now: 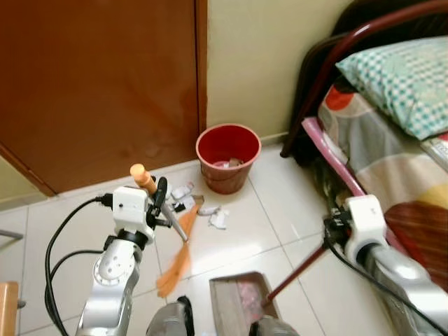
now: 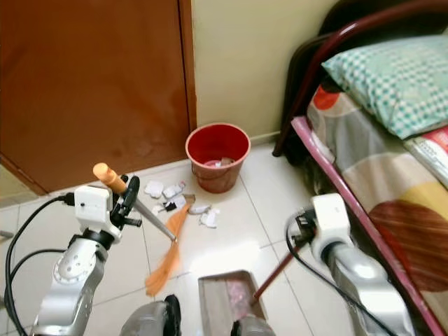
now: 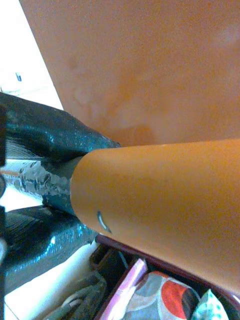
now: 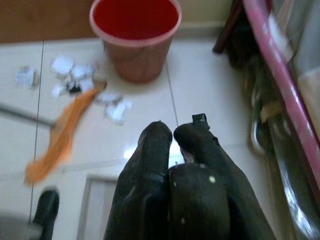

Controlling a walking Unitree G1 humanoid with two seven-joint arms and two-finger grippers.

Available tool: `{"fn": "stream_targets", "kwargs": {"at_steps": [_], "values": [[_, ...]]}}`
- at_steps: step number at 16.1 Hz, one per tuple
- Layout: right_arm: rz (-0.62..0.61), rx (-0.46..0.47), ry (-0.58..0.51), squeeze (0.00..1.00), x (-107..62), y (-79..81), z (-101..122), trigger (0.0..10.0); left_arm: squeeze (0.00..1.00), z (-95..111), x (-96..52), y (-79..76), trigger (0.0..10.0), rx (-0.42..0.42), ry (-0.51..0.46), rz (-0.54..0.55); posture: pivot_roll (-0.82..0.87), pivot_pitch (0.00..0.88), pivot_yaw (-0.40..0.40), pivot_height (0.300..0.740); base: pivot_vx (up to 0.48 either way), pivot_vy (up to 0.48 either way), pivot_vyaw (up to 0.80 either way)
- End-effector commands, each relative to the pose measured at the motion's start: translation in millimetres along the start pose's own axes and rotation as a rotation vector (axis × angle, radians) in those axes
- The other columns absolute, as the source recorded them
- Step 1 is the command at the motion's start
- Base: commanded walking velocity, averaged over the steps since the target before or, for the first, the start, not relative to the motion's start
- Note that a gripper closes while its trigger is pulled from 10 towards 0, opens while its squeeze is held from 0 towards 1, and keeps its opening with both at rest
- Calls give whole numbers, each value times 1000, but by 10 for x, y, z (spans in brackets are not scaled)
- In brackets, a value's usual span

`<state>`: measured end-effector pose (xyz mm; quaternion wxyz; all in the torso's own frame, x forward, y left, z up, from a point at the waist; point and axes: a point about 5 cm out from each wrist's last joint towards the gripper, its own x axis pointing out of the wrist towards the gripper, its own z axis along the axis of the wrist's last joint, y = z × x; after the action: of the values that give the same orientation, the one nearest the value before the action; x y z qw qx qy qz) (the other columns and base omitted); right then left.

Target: Sweep floor

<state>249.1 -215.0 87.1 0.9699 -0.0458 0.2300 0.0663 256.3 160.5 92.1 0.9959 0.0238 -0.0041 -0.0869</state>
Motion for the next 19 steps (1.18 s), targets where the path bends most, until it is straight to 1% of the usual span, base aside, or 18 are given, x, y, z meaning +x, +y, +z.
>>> {"fn": "stream_targets", "kwargs": {"at_steps": [1, 2, 3, 4, 5, 6, 8, 9, 11, 13, 15, 17, 19], "values": [[-72, -45, -21, 0, 96, -10, 29, 0, 0, -117, -38, 53, 10000, 17, 73, 16, -6, 151, -32, 740, 0, 0, 0], [-83, -45, -72, 0, 188, 83, 97, 3608, 0, -106, -36, 71, 10000, 21, 70, 27, 3, 150, -30, 740, 0, 0, 0], [-90, -58, -94, 0, 216, 135, 116, 8588, 0, -103, -41, 80, 10000, 22, 70, 35, 11, 149, -31, 740, 0, 0, 0], [-109, -26, -105, 0, 239, 207, 87, 10000, 0, -106, -56, 91, 10000, 21, 71, 45, 17, 148, -33, 740, 0, 0, 0], [-138, -4, -93, 0, 248, 291, -6, 10000, 0, -124, -82, 101, 10000, 22, 79, 55, 36, 141, -26, 740, 0, 0, 0], [-159, 17, -100, 0, 250, 334, -52, 10000, 0, -137, -95, 107, 10000, 24, 83, 57, 49, 141, -22, 740, 0, 0, 0], [-181, 38, -152, 0, 232, 386, -75, 10000, 0, -141, -95, 81, 10000, 31, 86, 46, 89, 136, -26, 740, 0, 0, 0], [-169, 31, -182, 0, 213, 397, -70, 10000, 0, -134, -72, 48, 10000, 31, 82, 42, 105, 132, -54, 740, 0, 0, 0], [-154, 25, -218, 0, 197, 379, -37, 10000, 0, -128, -47, 40, 10000, 28, 75, 58, 108, 126, -71, 740, 0, 0, 0], [-157, 18, -253, 0, 199, 329, -6, 10000, 0, -138, -54, 75, 10000, 30, 75, 88, 118, 124, -88, 740, 0, 0, 0], [-138, 18, -259, 0, 216, 311, 0, 10000, 0, -150, -58, 88, 10000, 38, 82, 97, 124, 123, -96, 740, 0, 0, 0], [-91, -2, -240, 0, 244, 318, -4, 10000, 0, -152, -50, 84, 10000, 46, 85, 98, 124, 123, -96, 740, 0, 0, 0], [-71, -59, -177, 0, 312, 274, -40, 10000, 0, -162, -38, 84, 10000, 53, 92, 99, 130, 121, -102, 740, 0, 0, 0]]}}
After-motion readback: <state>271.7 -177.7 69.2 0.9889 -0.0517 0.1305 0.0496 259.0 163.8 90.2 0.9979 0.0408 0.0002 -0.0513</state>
